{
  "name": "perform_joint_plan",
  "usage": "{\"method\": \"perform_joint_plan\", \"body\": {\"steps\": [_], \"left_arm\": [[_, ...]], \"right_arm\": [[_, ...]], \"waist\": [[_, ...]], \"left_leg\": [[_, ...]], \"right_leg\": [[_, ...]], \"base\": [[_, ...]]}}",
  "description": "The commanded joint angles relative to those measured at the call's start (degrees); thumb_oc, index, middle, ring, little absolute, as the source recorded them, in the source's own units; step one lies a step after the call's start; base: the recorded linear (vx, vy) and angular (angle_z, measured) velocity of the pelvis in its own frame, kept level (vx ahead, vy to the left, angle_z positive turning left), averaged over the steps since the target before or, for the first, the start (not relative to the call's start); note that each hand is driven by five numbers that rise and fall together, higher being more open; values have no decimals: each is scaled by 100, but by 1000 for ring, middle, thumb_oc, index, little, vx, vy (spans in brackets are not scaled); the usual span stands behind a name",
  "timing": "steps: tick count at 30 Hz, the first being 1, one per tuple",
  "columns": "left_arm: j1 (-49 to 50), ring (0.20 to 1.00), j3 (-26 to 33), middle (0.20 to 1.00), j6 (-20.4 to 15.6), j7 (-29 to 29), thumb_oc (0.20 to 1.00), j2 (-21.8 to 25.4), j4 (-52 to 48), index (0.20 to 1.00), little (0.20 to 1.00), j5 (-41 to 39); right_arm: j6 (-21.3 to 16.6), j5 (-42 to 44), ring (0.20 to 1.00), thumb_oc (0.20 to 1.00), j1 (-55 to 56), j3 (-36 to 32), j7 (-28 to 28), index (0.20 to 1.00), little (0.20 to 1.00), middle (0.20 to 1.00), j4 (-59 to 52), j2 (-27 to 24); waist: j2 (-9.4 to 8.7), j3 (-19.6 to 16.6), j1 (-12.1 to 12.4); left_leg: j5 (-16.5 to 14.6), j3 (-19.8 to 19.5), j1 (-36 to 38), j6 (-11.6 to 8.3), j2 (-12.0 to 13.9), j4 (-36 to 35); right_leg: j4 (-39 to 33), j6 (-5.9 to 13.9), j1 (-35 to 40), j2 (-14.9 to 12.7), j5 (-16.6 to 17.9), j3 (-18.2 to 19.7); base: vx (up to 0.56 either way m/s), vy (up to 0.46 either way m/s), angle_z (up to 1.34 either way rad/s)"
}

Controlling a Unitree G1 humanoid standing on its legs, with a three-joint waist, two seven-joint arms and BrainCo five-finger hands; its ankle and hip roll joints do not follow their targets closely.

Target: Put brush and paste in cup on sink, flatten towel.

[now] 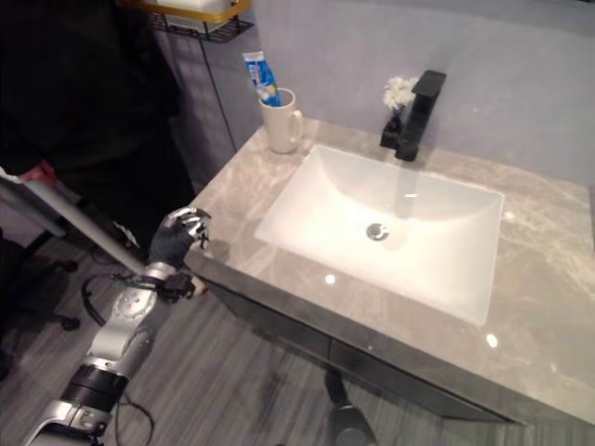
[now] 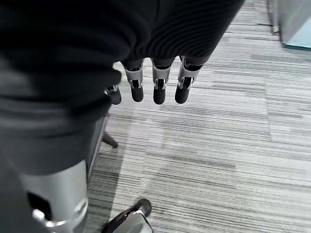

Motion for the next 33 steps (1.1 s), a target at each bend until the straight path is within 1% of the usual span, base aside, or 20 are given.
{"method": "perform_joint_plan", "body": {"steps": [1, 2, 4, 5, 11, 12, 13, 14, 15, 16, 17, 18, 19, 20, 21, 22, 28, 33], "left_arm": [[-121, 200, 373, 200, -258, 33, 200, 140, 11, 200, 200, 46], [-129, 200, 371, 200, -247, 37, 200, 154, 24, 200, 200, 45], [-130, 200, 371, 200, -247, 36, 200, 154, 24, 200, 200, 44], [-127, 200, 358, 200, -219, 25, 200, 175, 37, 200, 200, 42], [-31, 200, 426, 200, -204, 6, 200, 188, -6, 200, 200, 16], [21, 200, 473, 200, -216, 18, 200, 238, -87, 200, 200, 19], [75, 200, 528, 200, -219, 17, 200, 267, -143, 200, 200, 10], [80, 200, 532, 200, -216, 17, 200, 269, -148, 200, 200, 10], [236, 200, 699, 200, -206, 48, 200, 382, -246, 200, 200, 27], [239, 200, 705, 200, -203, 48, 200, 388, -250, 200, 200, 27], [331, 200, 793, 200, -190, 64, 200, 435, -308, 200, 200, 69], [394, 200, 859, 200, -182, 50, 200, 460, -303, 200, 200, 99], [439, 200, 859, 200, -158, -4, 200, 432, -341, 200, 200, 113], [407, 200, 851, 200, -176, -38, 200, 412, -363, 200, 200, 94], [407, 200, 851, 200, -177, -40, 200, 410, -362, 200, 200, 93], [335, 200, 766, 200, -179, -86, 200, 348, -358, 200, 200, 91], [235, 200, 651, 200, -177, -94, 200, 230, -321, 200, 200, 41], [140, 200, 568, 200, -170, -47, 200, 147, -321, 200, 200, -11]], "right_arm": [[13, 6, 1000, 1000, 6, 59, -29, 1000, 1000, 1000, 142, 7], [39, 7, 1000, 1000, 23, -7, -38, 1000, 1000, 1000, 265, -5], [39, 7, 1000, 1000, 21, -7, -38, 1000, 1000, 1000, 266, -5], [86, -29, 1000, 1000, 55, -29, -21, 1000, 1000, 1000, 362, 13], [122, -31, 1000, 1000, 76, -71, 1, 1000, 1000, 1000, 433, 31], [130, -58, 1000, 1000, 52, -61, -8, 1000, 1000, 1000, 432, 21], [129, -74, 1000, 1000, 45, -56, -5, 1000, 1000, 1000, 423, 21], [130, -74, 1000, 1000, 45, -53, -5, 1000, 1000, 1000, 422, 21], [128, -146, 1000, 1000, 20, -46, -16, 1000, 1000, 1000, 395, 21], [129, -146, 1000, 1000, 17, -41, -17, 1000, 1000, 1000, 394, 26], [121, -160, 1000, 1000, 3, -29, -7, 1000, 1000, 1000, 359, 38], [119, -162, 1000, 1000, -18, -11, 18, 1000, 1000, 1000, 339, 47], [101, -158, 1000, 1000, 49, 8, 62, 1000, 1000, 1000, 326, 39], [95, -138, 1000, 1000, 65, 11, 65, 1000, 1000, 1000, 313, 28], [96, -137, 1000, 1000, 66, 11, 65, 1000, 1000, 1000, 313, 26], [77, -84, 1000, 1000, 101, 14, 73, 1000, 1000, 1000, 334, 18], [83, -97, 1000, 1000, 112, 14, 77, 1000, 1000, 1000, 408, -34], [81, -162, 1000, 1000, 92, 91, 77, 1000, 1000, 1000, 357, -119]], "waist": [[-125, -215, -104], [-134, -193, -135], [-134, -189, -132], [-153, -139, -182], [-187, -28, -218], [-200, 50, -207], [-212, 87, -185], [-211, 86, -185], [-227, 186, -30], [-243, 172, -37], [-247, 207, 21], [-261, 201, 19], [-226, 179, -53], [-226, 169, -93], [-223, 162, -91], [-214, 151, -99], [-167, 89, -81], [-80, 31, -41]], "left_leg": [[-316, -350, -465, 90, -120, 568], [-349, -334, -413, 126, -140, 584], [-350, -331, -410, 127, -139, 584], [-360, -284, -337, 166, -163, 552], [-324, -179, -254, 186, -213, 431], [-295, -96, -247, 179, -223, 390], [-279, -35, -251, 169, -218, 364], [-278, -33, -250, 168, -216, 361], [-286, 161, -214, 132, -178, 335], [-262, 161, -239, 128, -188, 338], [-250, 243, -259, 105, -155, 345], [-240, 277, -273, 103, -154, 340], [-276, 206, -250, 108, -172, 355], [-263, 167, -274, 103, -192, 362], [-265, 170, -280, 102, -191, 365], [-299, 122, -272, 103, -216, 373], [-399, 117, -195, 90, -227, 399], [-395, 60, -109, 26, -136, 345]], "right_leg": [[346, 315, 291, -308, -462, 81], [473, 340, 264, -285, -452, 127], [478, 340, 264, -284, -454, 130], [615, 366, 213, -248, -409, 133], [710, 435, 81, -243, -215, 149], [760, 467, -45, -268, -64, 60], [747, 467, -104, -299, 12, -66], [742, 467, -102, -297, 16, -65], [607, 438, -199, -437, 65, -933], [589, 432, -214, -448, 90, -931], [598, 371, -263, -457, -2, -1388], [641, 332, -332, -365, -49, -1490], [643, 257, -294, -82, -214, -1250], [598, 227, -312, -40, -216, -1097], [595, 226, -318, -39, -215, -1094], [507, 176, -262, 4, -192, -1051], [385, 101, -126, 77, -229, -1116], [497, 34, -61, 130, -451, -1231]], "base": [[-3, 70, -11], [-4, 70, -3], [-11, 80, -4], [-25, 114, -6], [-23, 74, -16], [-30, 54, -15], [-30, 54, -21], [-24, 45, -41], [-25, 28, -50], [-58, 45, -82], [-45, 16, -93], [25, 43, -99], [75, 29, -62], [78, 25, -18], [73, 0, 21], [56, -4, 41], [84, -21, -1], [96, -59, 8]]}}
